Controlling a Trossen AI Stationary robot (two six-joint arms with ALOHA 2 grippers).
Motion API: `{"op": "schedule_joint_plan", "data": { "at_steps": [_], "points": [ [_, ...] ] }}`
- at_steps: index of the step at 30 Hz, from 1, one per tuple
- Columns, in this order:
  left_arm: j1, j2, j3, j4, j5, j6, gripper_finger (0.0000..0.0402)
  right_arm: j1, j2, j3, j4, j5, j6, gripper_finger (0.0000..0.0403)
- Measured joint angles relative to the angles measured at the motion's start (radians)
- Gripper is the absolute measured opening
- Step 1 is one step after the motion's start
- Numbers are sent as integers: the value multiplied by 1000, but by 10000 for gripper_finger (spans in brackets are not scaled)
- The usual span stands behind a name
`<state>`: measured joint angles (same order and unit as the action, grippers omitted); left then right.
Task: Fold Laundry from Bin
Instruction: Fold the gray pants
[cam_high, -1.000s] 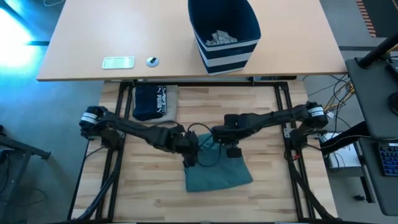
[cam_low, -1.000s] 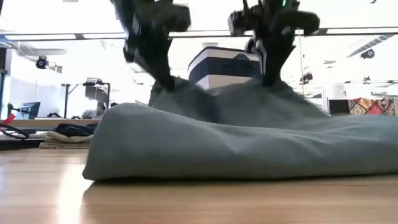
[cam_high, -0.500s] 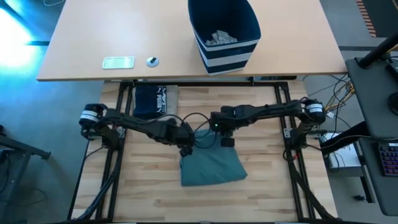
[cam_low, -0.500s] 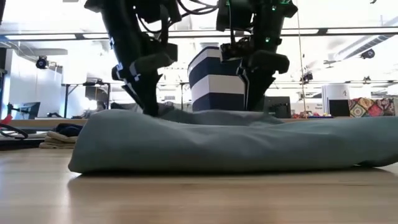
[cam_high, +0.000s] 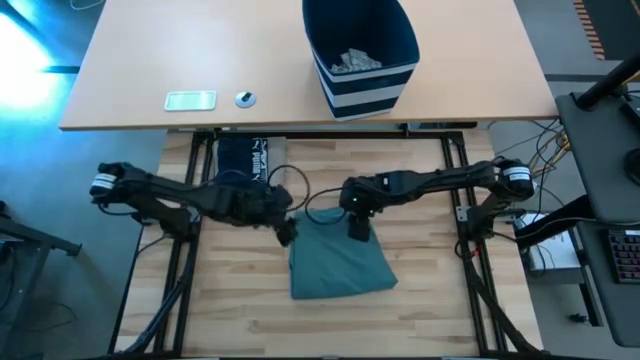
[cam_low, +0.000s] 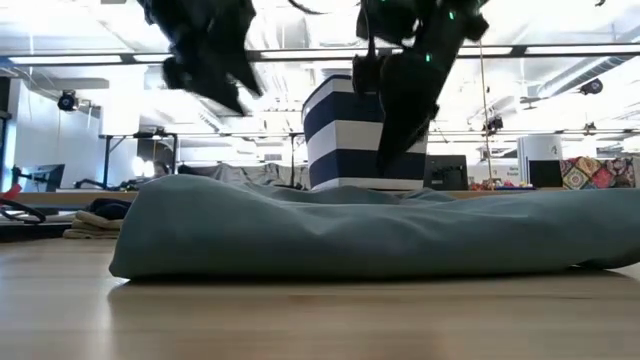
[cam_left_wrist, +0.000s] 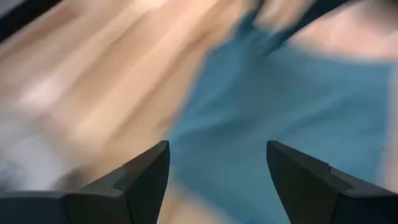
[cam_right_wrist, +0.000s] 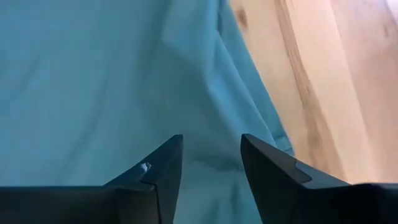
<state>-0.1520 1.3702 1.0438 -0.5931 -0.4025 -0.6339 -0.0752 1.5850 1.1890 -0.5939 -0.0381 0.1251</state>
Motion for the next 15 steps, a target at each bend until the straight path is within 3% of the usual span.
{"op": "schedule_joint_plan", "data": {
  "at_steps": [4,7,10,15],
  "points": [
    [-15,10,-172,377,44,-1,243,-19,10,-101,172,5,104,146],
    [-1,71,-300,554,-12,-5,232,-50,46,-145,242,18,169,146],
    [38,135,-368,640,-51,-12,222,-84,105,-156,276,53,245,148],
    [74,197,-413,615,-36,-10,212,-112,159,-109,272,130,342,145]
  ]
}}
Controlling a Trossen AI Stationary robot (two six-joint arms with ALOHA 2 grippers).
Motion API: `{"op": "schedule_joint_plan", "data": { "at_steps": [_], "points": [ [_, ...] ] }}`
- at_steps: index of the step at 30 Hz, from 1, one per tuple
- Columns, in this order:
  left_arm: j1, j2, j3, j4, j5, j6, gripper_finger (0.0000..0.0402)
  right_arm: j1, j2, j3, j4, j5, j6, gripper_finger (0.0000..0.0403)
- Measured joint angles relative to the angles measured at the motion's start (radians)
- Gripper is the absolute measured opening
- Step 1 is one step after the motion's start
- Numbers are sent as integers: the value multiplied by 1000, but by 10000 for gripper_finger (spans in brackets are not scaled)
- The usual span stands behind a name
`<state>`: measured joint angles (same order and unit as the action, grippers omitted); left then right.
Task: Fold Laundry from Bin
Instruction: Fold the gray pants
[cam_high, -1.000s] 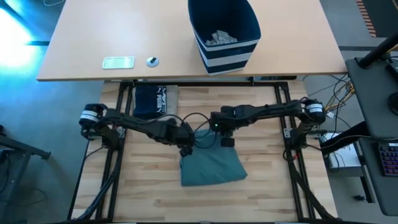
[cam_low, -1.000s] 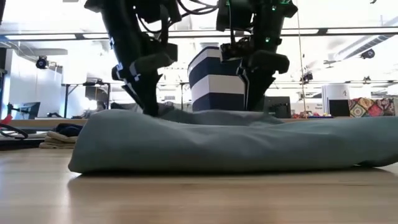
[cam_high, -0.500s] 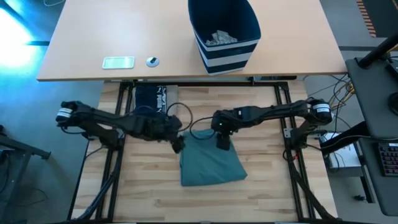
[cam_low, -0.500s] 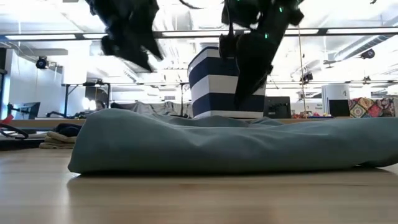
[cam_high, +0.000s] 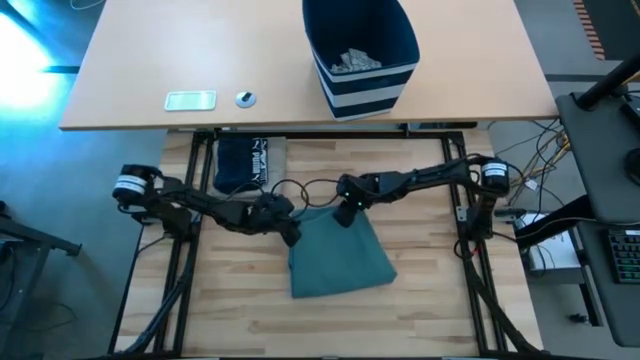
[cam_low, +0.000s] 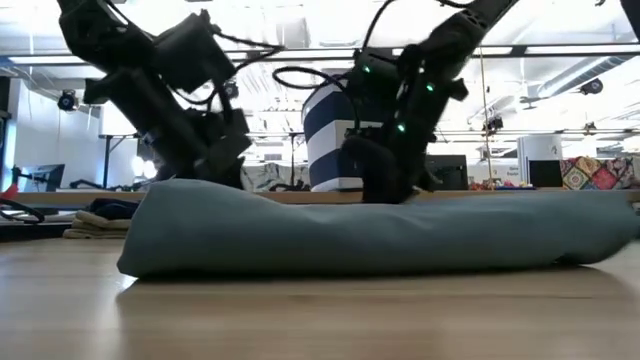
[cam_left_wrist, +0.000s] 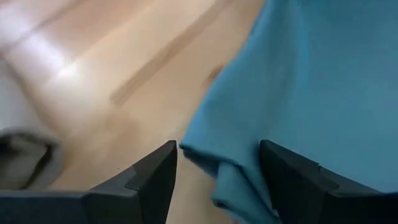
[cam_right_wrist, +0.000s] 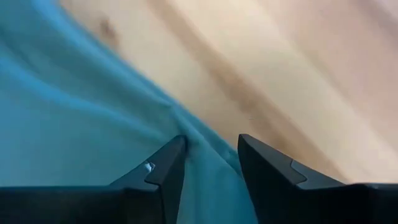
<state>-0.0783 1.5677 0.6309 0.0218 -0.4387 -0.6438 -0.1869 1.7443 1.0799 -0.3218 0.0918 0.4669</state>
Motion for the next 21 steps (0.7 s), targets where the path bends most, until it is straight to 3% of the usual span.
{"op": "schedule_joint_plan", "data": {
  "at_steps": [7,12,17,21],
  "points": [
    [2,-42,-11,-178,13,-24,210,39,-107,156,-214,11,8,149],
    [0,-145,6,-291,22,-31,210,143,-169,171,-220,-21,8,152],
    [-31,-274,5,-273,-4,-11,210,269,-135,156,-212,-27,50,152],
    [-61,-304,-49,-108,-13,99,210,357,-44,152,-192,-95,47,148]
  ]
}}
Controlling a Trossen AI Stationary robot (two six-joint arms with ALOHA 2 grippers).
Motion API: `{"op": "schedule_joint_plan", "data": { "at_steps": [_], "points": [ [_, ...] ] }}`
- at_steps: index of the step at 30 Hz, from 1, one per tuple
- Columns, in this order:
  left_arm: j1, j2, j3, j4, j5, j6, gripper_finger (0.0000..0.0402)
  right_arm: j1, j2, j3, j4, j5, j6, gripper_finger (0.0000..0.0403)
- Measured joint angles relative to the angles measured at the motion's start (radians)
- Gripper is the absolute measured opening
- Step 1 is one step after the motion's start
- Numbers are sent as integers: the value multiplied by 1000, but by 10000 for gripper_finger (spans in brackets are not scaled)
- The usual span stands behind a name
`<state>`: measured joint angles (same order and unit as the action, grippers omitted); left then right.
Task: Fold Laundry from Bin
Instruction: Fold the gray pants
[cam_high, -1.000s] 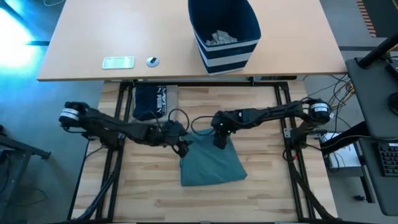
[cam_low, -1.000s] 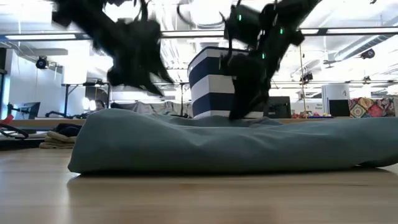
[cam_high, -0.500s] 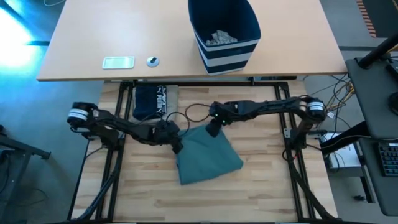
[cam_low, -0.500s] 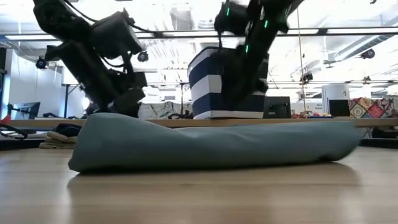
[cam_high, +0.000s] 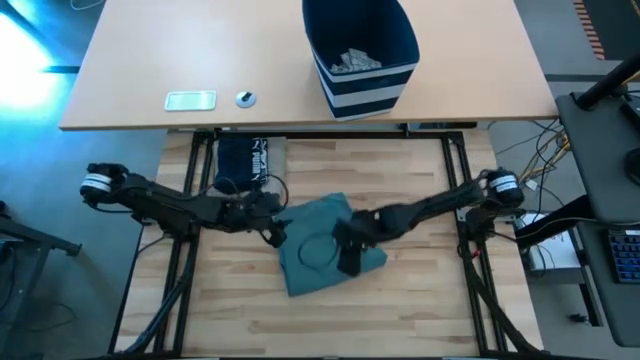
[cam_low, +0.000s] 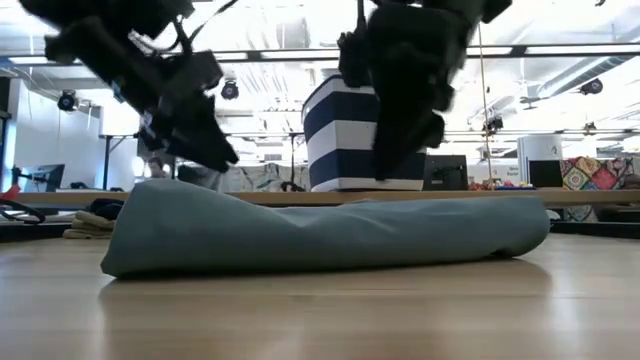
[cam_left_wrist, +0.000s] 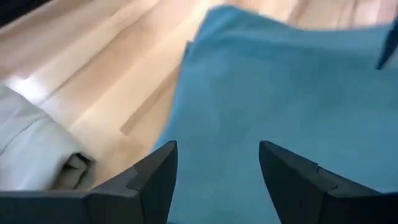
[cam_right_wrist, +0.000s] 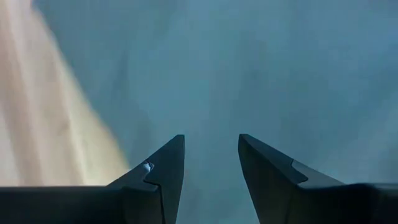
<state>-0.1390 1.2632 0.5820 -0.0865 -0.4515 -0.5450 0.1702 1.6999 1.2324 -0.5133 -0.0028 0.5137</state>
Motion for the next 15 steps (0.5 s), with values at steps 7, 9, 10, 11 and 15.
{"op": "schedule_joint_plan", "data": {
  "at_steps": [7,9,10,11,15],
  "points": [
    [-5,167,-118,92,61,6,210,-26,106,1,-39,11,-20,144],
    [-14,208,-128,107,116,-45,209,-71,108,3,-64,28,-63,143],
    [-26,220,-128,110,136,-79,209,-99,108,5,-86,44,-87,143],
    [-42,227,-125,115,157,-109,207,-127,108,15,-115,62,-114,144],
    [-143,185,-71,57,275,-221,198,-217,91,111,-226,71,-166,143]
  ]
}}
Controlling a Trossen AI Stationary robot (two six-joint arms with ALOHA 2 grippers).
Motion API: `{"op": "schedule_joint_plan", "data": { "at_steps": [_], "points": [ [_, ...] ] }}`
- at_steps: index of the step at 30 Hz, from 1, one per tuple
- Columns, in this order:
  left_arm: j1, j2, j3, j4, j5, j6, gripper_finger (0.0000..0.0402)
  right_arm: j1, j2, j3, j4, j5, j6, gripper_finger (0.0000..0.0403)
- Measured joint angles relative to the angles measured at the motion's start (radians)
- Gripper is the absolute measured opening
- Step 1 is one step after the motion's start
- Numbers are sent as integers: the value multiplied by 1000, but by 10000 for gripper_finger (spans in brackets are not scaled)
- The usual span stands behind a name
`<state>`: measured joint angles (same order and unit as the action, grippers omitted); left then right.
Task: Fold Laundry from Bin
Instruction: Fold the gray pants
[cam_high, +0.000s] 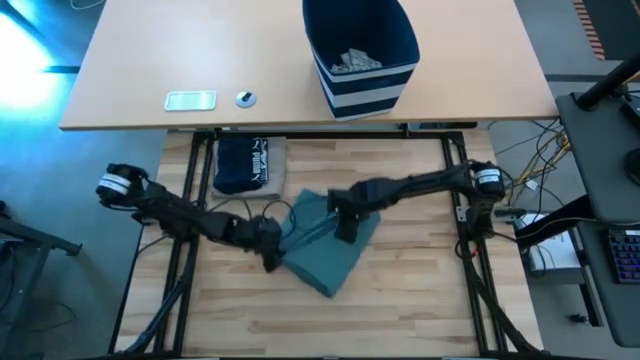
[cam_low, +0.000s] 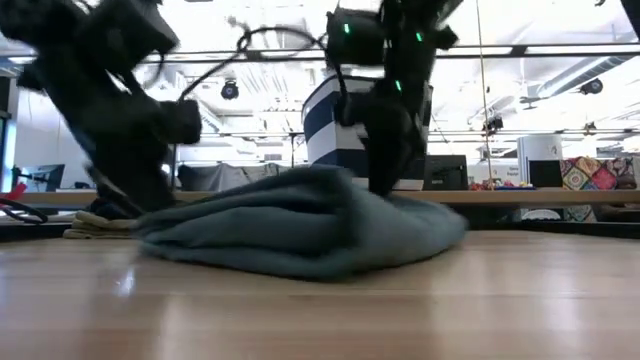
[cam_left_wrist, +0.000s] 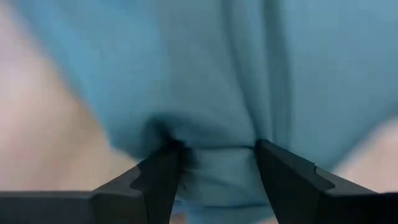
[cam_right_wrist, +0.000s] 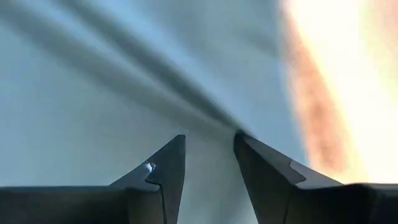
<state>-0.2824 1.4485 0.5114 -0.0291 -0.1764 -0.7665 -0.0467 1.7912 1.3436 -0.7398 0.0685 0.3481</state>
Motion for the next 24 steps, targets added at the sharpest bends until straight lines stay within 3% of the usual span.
{"op": "schedule_joint_plan", "data": {
  "at_steps": [2,5,10,15,20,24],
  "points": [
    [-51,-32,54,-76,45,-20,193,-2,-24,62,-48,-31,9,140],
    [-103,-93,173,-261,29,-25,191,67,-61,143,-71,-62,66,139],
    [-124,-112,342,-584,-134,-2,191,266,-81,193,-28,14,254,139],
    [-93,-79,401,-563,-321,66,191,465,-12,184,29,134,487,141],
    [-41,24,386,-548,-337,119,191,537,112,181,50,218,650,141],
    [-30,131,331,-536,-325,95,191,544,205,187,55,151,640,141]
  ]
}}
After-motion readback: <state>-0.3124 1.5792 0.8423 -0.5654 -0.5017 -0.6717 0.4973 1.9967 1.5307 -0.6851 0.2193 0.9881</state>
